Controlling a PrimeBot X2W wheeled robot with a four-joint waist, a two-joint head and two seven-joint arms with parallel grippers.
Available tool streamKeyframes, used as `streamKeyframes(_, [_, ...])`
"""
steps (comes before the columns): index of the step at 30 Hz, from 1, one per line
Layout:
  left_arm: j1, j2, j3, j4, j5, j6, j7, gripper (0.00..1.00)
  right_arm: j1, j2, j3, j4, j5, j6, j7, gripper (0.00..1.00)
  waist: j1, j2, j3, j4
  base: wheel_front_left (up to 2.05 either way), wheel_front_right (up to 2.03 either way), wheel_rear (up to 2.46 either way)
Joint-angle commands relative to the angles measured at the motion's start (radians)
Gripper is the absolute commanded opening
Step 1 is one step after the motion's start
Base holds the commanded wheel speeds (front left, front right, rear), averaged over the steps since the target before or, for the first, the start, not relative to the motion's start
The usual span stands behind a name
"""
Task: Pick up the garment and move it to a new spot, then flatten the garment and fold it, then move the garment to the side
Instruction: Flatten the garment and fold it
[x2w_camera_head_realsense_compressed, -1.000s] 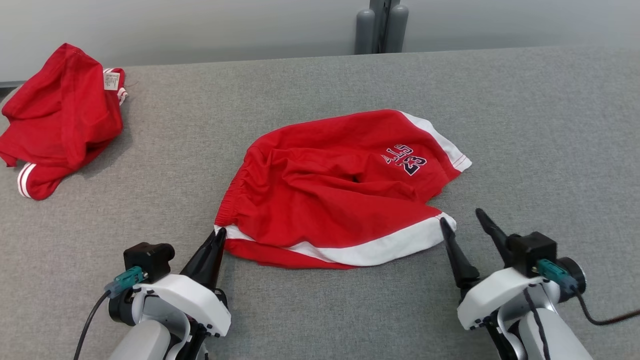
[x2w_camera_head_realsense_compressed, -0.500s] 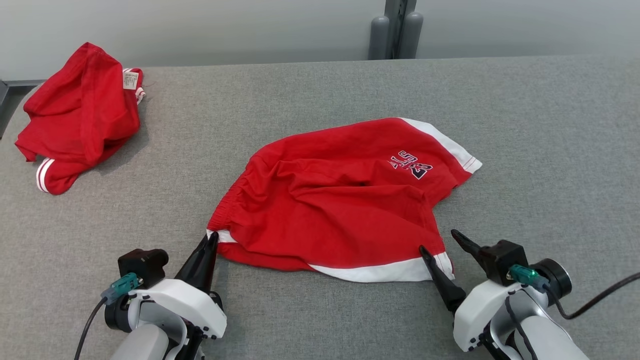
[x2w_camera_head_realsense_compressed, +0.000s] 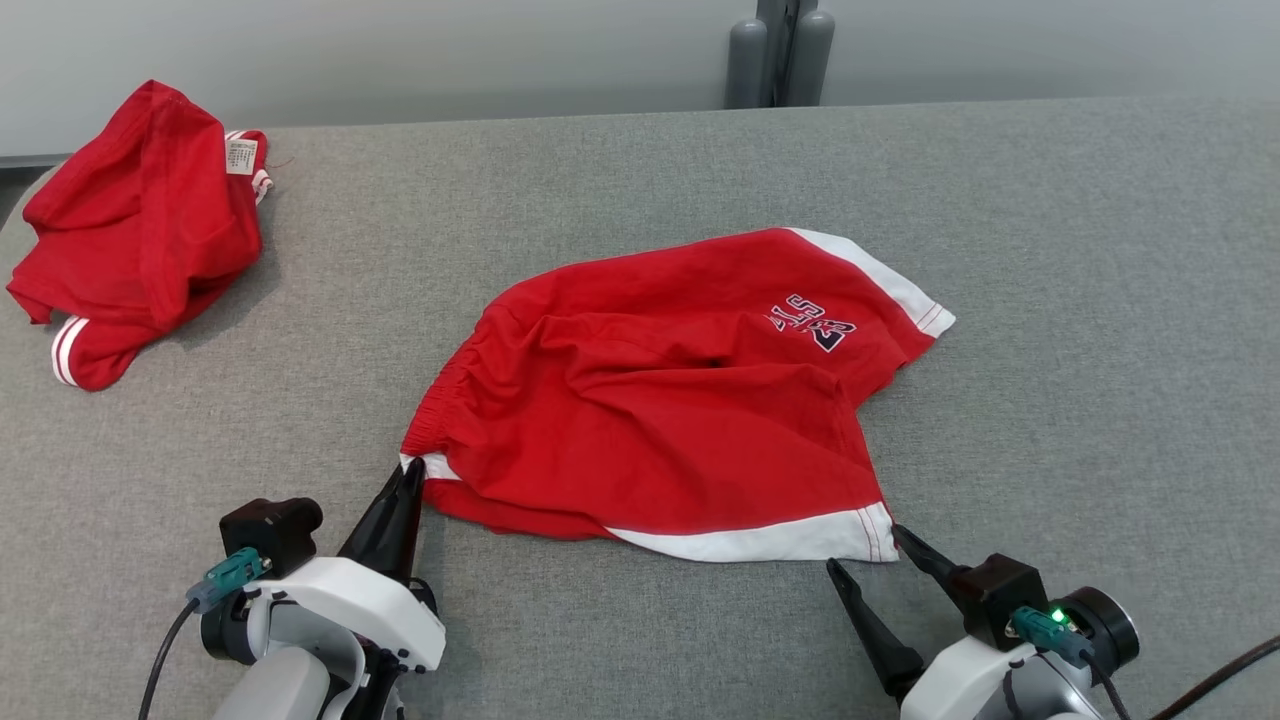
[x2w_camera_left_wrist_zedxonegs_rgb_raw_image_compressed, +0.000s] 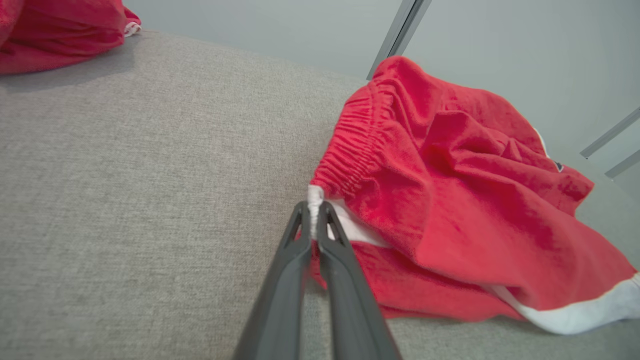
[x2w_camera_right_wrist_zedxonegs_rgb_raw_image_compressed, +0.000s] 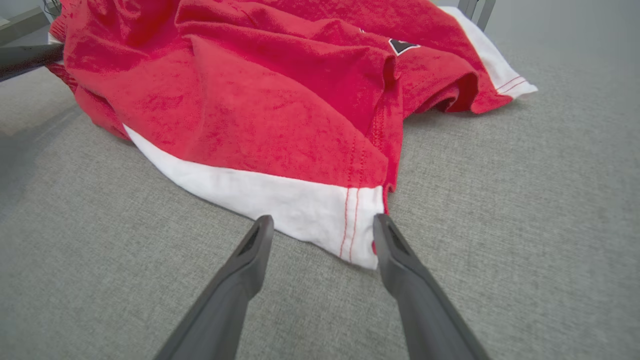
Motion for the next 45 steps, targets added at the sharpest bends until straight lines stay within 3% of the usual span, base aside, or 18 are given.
streamKeyframes(1, [-0.008,0.008,0.004,-0.003,-0.004,0.003,-0.004,0.0,-0.013,-0.004,-0.007,0.007,-0.014,0.0,0.003,1.0,0.0,0.0,0.003,0.002,0.0,0.0,0.0])
streamKeyframes(16, [-0.01,0.013,-0.003,-0.01,-0.01,0.006,-0.005,0.0,-0.047,0.014,0.01,0.062,0.0,0.0,-0.011,1.0,0.0,0.0,0.012,0.016,0.0,0.0,0.0])
streamKeyframes(17, [-0.009,0.013,-0.002,-0.01,-0.012,0.007,-0.005,0.0,-0.051,0.014,0.011,0.067,0.002,0.0,-0.012,0.93,0.0,0.0,0.013,0.016,0.0,0.0,0.0])
streamKeyframes(20, [-0.011,0.013,-0.003,-0.012,-0.013,0.009,-0.006,0.0,-0.068,0.012,0.016,0.088,0.008,0.0,-0.009,0.54,0.0,0.0,0.014,0.016,0.0,0.0,0.0])
streamKeyframes(26, [-0.015,0.015,-0.001,-0.014,-0.019,0.008,-0.006,0.0,-0.125,0.003,0.05,0.164,0.03,0.0,-0.017,0.33,0.0,0.0,0.019,0.018,0.0,0.0,0.0])
streamKeyframes(29, [-0.015,0.014,0.001,-0.018,-0.024,0.005,-0.008,0.0,-0.148,0.001,0.061,0.178,0.045,0.0,-0.034,0.0,0.0,0.0,0.017,0.02,0.0,0.0,0.0])
streamKeyframes(39, [0.0,0.022,0.052,-0.169,-0.097,-0.022,-0.003,0.0,-0.152,-0.044,0.043,0.0,0.159,0.0,-0.054,0.0,0.0,0.0,-0.025,-0.001,0.0,0.0,0.0])
streamKeyframes(45, [0.005,0.056,0.071,-0.374,-0.108,0.003,0.026,0.0,-0.139,-0.082,-0.007,-0.205,0.207,0.0,-0.021,0.0,0.0,0.0,-0.062,-0.023,0.0,0.0,0.0])
